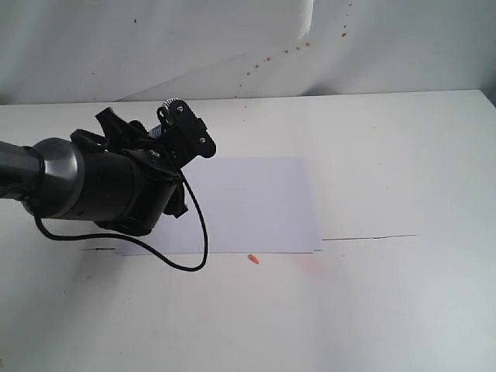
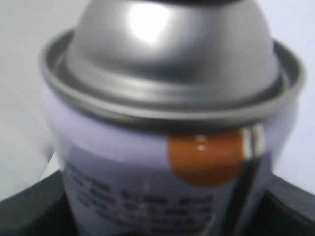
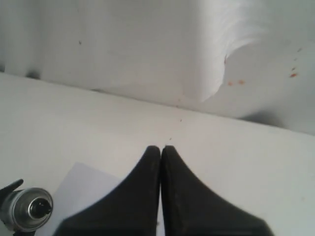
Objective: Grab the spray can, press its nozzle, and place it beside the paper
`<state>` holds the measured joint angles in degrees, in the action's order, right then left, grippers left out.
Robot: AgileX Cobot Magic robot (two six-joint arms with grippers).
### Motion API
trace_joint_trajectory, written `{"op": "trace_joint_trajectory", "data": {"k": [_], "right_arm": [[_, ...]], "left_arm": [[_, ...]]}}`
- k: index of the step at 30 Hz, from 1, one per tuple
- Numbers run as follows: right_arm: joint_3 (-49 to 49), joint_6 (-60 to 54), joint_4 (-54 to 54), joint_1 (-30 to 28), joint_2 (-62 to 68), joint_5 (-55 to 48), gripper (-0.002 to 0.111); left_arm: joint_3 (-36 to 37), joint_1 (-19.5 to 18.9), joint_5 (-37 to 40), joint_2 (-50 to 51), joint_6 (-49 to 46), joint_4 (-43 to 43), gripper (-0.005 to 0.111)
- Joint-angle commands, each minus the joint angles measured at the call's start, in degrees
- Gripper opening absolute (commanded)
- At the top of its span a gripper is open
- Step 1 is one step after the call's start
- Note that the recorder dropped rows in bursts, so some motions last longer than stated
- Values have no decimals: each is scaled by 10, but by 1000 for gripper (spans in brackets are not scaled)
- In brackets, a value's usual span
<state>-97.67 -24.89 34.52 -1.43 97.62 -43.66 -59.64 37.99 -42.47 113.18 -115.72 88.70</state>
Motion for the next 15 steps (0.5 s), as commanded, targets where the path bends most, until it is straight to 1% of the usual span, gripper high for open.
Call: {"op": "trace_joint_trajectory", "data": {"k": [1, 4, 8, 11, 15], "right_arm": [[139, -76, -6, -3, -135, 122, 0], [247, -152, 7, -3, -228, 207, 0], [393, -273, 107, -2, -352, 308, 0], [472, -339, 144, 10, -439, 335, 0], [557, -354, 144, 33, -537, 340, 0]], "left_arm": [[-7, 2, 5, -6, 25, -5, 0], [-7, 2, 13, -7, 35, -5, 0], [-7, 2, 19, -17, 44, -8, 0], [-7, 0, 20, -33, 46, -8, 0], [-7, -12, 31, -62, 52, -6, 0]]}}
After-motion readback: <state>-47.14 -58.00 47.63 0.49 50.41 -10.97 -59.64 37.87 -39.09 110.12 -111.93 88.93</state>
